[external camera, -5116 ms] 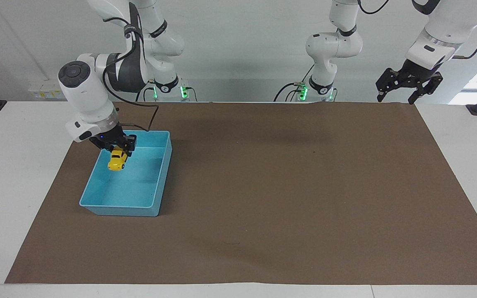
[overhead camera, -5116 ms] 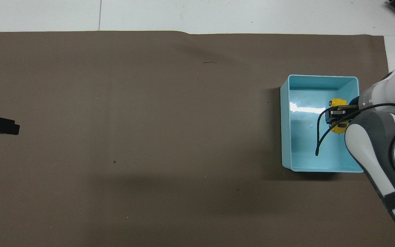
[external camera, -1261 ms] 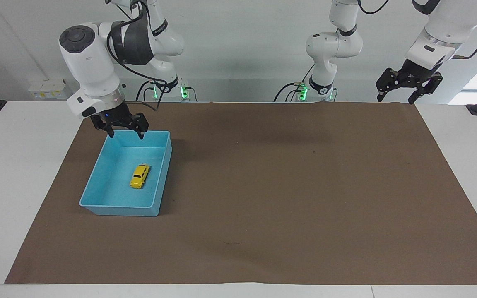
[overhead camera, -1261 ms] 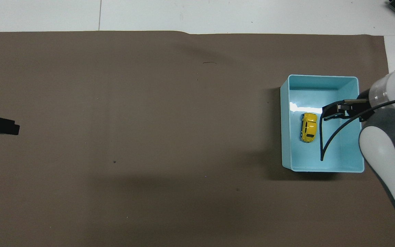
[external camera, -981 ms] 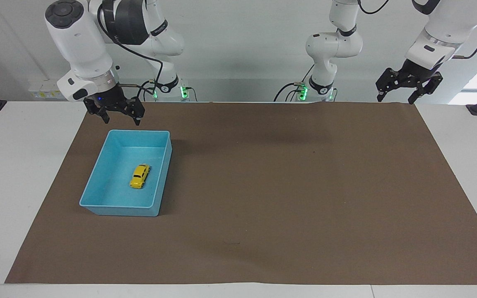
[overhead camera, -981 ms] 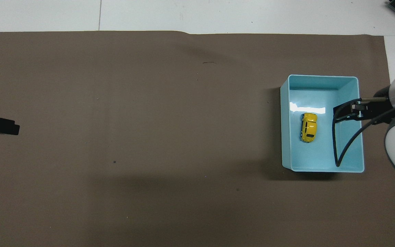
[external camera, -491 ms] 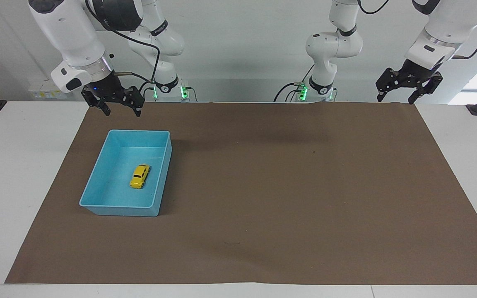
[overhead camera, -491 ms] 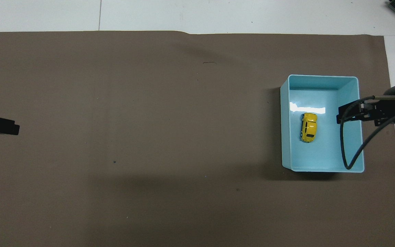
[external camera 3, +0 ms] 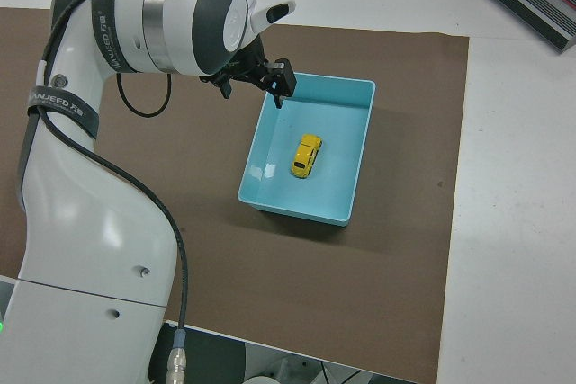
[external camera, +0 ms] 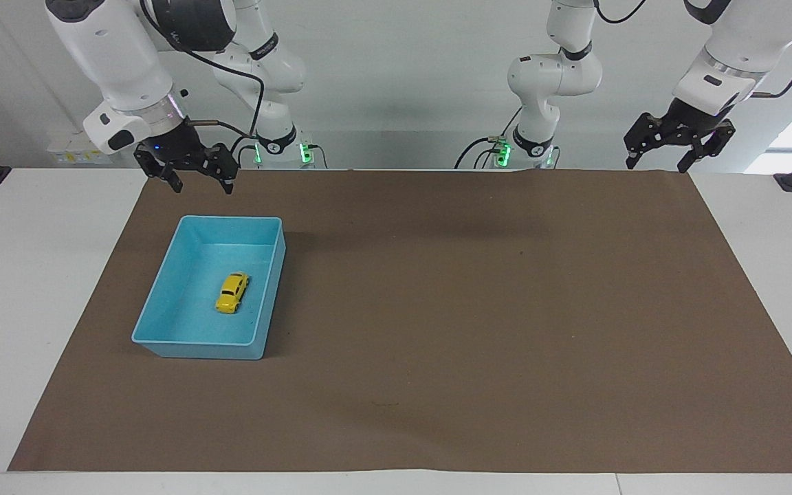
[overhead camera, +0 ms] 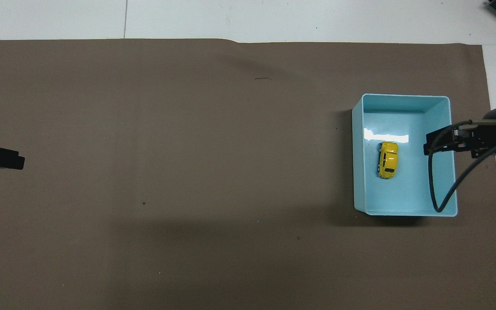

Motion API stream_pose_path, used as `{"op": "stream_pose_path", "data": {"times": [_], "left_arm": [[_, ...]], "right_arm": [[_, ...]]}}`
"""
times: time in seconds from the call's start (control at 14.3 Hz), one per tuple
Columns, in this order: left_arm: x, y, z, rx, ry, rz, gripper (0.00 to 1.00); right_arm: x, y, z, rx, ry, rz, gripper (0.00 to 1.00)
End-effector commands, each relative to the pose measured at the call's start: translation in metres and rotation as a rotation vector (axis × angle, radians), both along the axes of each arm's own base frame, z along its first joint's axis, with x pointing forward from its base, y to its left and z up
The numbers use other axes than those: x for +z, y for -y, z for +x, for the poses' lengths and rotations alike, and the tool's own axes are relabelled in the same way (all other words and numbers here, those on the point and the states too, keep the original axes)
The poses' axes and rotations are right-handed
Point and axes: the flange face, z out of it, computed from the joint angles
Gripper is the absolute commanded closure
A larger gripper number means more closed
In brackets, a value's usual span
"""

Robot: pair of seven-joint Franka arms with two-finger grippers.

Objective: Wind up and store yellow beetle car

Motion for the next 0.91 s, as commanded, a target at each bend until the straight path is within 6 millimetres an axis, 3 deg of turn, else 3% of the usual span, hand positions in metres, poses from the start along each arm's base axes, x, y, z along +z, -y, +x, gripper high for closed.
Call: {"op": "stream_pose_path", "data": {"times": [0.0, 0.84], "left_arm": [[0.0023, -0.0013, -0.0081, 0.010, -0.003, 0.002, 0.00], [0.0023, -0.0013, -0.0081, 0.010, -0.003, 0.002, 0.00]], "right_arm": [[0.0026, 0.0009, 0.0030, 0.033, 0.011, -0.015, 0.00], [0.0025, 0.0014, 0.0072, 0.089, 0.041, -0.009, 0.00]]}}
